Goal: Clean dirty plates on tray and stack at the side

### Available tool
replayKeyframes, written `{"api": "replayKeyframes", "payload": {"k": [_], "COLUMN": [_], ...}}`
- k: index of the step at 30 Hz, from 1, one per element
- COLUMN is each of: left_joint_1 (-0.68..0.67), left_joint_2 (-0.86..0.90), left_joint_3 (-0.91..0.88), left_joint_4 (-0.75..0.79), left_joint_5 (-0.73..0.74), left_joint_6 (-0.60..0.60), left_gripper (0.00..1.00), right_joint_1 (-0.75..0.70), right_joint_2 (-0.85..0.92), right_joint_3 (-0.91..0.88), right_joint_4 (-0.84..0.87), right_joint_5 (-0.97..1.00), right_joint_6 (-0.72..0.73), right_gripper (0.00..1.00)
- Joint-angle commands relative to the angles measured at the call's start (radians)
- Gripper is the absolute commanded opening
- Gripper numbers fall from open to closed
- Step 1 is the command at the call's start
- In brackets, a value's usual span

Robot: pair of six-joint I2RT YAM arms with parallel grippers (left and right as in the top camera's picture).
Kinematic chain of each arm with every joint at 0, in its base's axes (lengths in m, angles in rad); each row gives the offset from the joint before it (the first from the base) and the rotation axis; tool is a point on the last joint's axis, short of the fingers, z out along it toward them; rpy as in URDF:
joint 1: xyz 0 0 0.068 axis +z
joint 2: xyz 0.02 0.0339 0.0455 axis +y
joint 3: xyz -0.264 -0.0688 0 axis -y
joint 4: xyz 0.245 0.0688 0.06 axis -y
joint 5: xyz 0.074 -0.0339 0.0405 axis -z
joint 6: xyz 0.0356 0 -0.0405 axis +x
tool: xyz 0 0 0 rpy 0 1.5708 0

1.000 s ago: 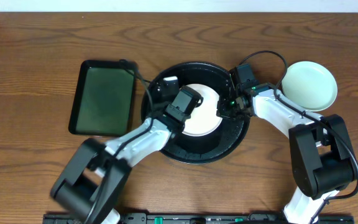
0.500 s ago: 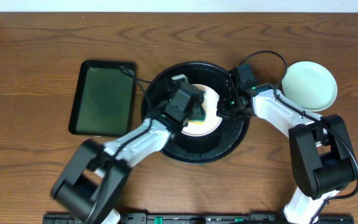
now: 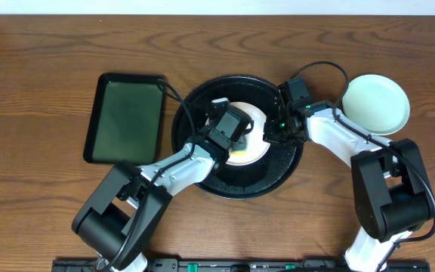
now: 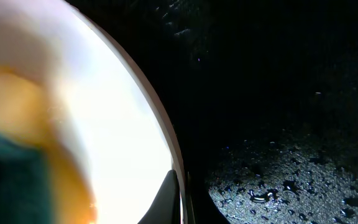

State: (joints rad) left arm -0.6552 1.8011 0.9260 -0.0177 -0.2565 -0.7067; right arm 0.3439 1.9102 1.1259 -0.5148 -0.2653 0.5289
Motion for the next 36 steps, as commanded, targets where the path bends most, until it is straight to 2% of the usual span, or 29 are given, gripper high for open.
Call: {"api": "replayKeyframes", "payload": {"k": [1, 4, 8, 16, 18, 22, 25, 27, 36], "left_joint_1": [0.027, 0.026, 0.027, 0.059, 0.100, 0.239, 0.361, 0.452, 0.719], "left_joint_2": [-0.019, -0.070, -0.143, -0.280, -0.300, -0.307, -0.307, -0.307, -0.307], "left_joint_3": [-0.024, -0.024, -0.024, -0.024, -0.024, -0.024, -0.024, -0.024, -0.024], "left_joint_4": [-0.050, -0.053, -0.053, -0.077, -0.093, -0.116, -0.143, -0.166, -0.270], "left_joint_5": [-0.360, -0.438, -0.436, -0.410, -0.354, -0.080, 0.149, 0.248, 0.276], "left_joint_6": [0.065, 0.123, 0.134, 0.138, 0.140, 0.212, 0.261, 0.269, 0.261], "left_gripper": [0.07, 0.08, 0.07, 0.07, 0.07, 0.07, 0.07, 0.08, 0.07], "right_joint_1": [0.011, 0.011, 0.011, 0.011, 0.011, 0.014, 0.033, 0.063, 0.227], "right_joint_2": [0.033, 0.033, 0.033, -0.020, -0.056, -0.130, -0.172, -0.195, -0.224], "right_joint_3": [-0.021, -0.021, -0.021, 0.013, 0.040, 0.127, 0.206, 0.256, 0.349], "right_joint_4": [-0.020, -0.020, -0.020, -0.054, -0.079, -0.163, -0.244, -0.283, -0.271], "right_joint_5": [0.060, 0.059, 0.056, 0.028, 0.050, 0.142, 0.296, 0.430, 0.825], "right_joint_6": [-0.030, -0.030, -0.030, -0.127, -0.130, -0.201, -0.248, -0.306, -0.550], "right_gripper": [0.02, 0.01, 0.01, 0.01, 0.01, 0.01, 0.01, 0.01, 0.01]}}
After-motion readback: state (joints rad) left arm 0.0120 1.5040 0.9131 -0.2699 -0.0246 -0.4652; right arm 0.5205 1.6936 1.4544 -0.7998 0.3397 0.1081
